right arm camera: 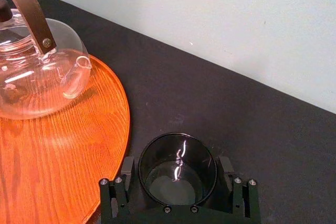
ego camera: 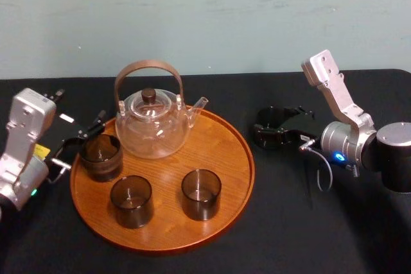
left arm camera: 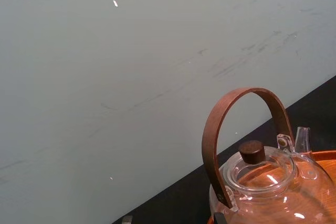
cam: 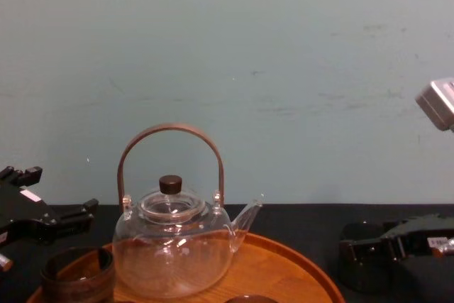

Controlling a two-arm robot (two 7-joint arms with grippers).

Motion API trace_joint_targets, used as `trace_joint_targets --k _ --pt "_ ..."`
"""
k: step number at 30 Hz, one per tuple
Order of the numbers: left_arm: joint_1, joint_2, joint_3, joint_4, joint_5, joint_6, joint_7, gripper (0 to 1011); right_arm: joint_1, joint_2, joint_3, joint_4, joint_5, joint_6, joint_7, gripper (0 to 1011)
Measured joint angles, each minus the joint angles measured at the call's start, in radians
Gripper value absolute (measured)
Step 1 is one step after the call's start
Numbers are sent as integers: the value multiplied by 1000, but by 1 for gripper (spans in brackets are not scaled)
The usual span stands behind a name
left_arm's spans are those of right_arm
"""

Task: Pick up the glass from the table and place it on the tray.

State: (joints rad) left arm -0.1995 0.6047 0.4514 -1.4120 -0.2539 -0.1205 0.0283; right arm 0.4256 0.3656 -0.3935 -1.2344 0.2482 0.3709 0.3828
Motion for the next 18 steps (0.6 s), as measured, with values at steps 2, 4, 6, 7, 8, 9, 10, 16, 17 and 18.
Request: trace_joint_targets --k 2,4,6,7,8,9,10,16,17,18 --pt "0 0 0 0 0 0 0 1001 0 0 0 0 0 0 0 1002" --pt "0 0 0 0 0 0 0 1001 0 0 0 0 0 0 0 1002" --pt "0 0 0 0 0 0 0 1001 0 0 0 -1 1 0 0 1002" --pt "0 0 0 0 0 0 0 1001 0 1 0 -1 1 0 0 1003" --pt "0 0 0 0 0 0 0 1001 0 1 0 -1 1 0 0 996" --pt "0 0 0 0 0 0 0 1001 0 1 0 -1 1 -1 0 968" --pt "0 0 0 0 0 0 0 1001 0 1 0 -1 2 -1 0 944" --pt "0 0 0 0 0 0 0 1001 0 1 0 -1 3 -1 1 898" --pt "0 0 0 0 0 0 0 1001 0 1 0 -1 3 -1 1 898" --pt "0 0 0 0 0 0 0 1001 0 1 0 -1 3 -1 1 898"
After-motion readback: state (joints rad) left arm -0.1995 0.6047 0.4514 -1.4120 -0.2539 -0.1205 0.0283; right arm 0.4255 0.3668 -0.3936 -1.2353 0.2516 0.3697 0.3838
